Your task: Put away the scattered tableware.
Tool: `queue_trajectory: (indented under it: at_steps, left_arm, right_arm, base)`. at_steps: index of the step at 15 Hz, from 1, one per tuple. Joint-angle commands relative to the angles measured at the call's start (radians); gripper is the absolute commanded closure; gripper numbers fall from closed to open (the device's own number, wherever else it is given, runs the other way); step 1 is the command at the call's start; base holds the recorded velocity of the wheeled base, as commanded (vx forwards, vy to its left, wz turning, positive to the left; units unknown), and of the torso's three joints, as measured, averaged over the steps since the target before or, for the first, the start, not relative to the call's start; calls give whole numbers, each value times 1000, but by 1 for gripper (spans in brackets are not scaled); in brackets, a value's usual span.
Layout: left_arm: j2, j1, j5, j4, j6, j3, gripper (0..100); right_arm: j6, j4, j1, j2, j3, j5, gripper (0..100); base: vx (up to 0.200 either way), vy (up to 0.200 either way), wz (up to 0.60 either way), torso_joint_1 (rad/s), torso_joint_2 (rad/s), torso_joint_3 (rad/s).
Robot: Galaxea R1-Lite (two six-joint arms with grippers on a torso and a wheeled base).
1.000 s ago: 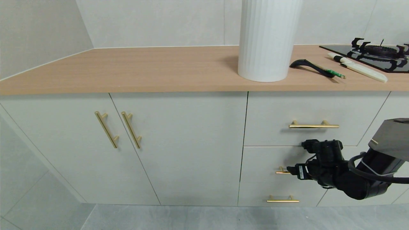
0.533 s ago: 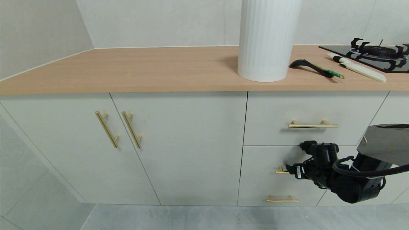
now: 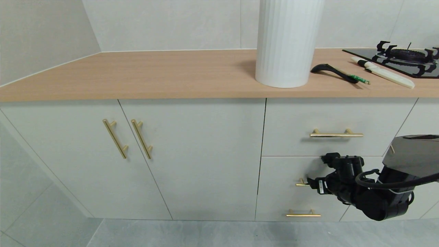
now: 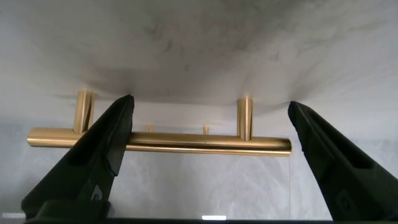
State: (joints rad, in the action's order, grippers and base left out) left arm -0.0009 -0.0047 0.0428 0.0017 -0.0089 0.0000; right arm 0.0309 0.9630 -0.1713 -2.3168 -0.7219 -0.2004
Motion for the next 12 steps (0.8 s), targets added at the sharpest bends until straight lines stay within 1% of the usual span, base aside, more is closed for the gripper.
queue_trajectory:
  at_steps: [1, 12]
  left_arm:
    - [1, 0, 0, 0, 0, 0, 0]
    - [1, 0, 0, 0, 0, 0, 0]
  right_arm:
    - [-2, -27, -1, 7, 2, -1, 0]
    - [-34, -43, -7, 25, 39, 1, 0]
  base:
    - [0, 0, 0, 0, 0, 0]
    - [0, 0, 0, 0, 0, 0]
